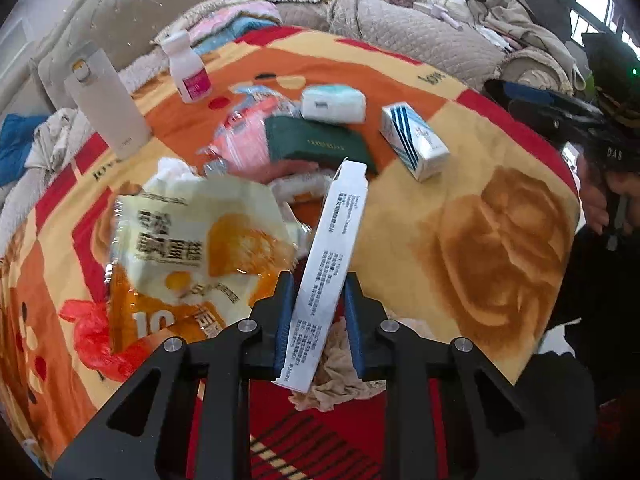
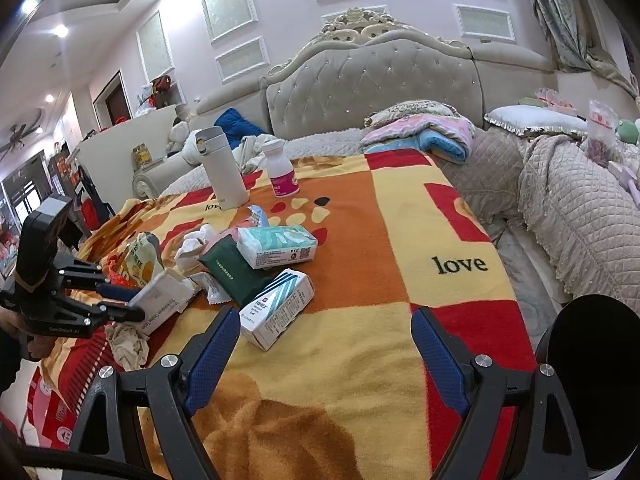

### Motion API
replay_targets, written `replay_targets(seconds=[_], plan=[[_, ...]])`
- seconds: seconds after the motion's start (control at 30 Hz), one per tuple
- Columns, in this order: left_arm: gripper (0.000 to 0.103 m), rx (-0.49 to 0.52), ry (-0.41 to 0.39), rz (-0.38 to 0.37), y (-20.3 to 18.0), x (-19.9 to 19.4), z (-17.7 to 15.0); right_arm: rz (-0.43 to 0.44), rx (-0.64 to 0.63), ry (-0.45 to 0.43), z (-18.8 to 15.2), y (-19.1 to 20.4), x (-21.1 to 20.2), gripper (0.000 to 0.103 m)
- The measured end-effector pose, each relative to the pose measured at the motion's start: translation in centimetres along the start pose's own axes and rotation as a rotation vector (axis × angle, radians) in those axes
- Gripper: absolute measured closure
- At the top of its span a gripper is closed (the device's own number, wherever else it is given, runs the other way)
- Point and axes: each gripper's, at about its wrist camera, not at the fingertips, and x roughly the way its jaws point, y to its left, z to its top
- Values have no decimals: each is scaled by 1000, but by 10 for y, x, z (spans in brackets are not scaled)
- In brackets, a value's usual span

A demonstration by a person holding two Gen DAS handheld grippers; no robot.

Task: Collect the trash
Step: 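Grasp the blue-striped Tobrex eye drop box with the right gripper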

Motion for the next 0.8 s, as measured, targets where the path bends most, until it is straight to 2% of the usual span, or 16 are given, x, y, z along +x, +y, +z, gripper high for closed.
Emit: replay_targets(seconds=[0.2,0.3,0.4,0.53,0.63,0.8], plan=[[81,6,20,38,-8,13,2,2,7,-1,1,0,-1,18],[85,-31,-27,27,-3,3,4,9,3,-2,2,1,1,18],[87,-92,-84,45,5,-11,9,40,-1,2,7,5,11,18],[87,-211,-142,48,18,-27,13,98,-17,63,10,21,40,17],[87,-309,-168,29,26,-35,14,29,-33,148,8,36,69,17],[87,-433,-182,31,30,-38,12,-13,-3,178,10,46,95,17]])
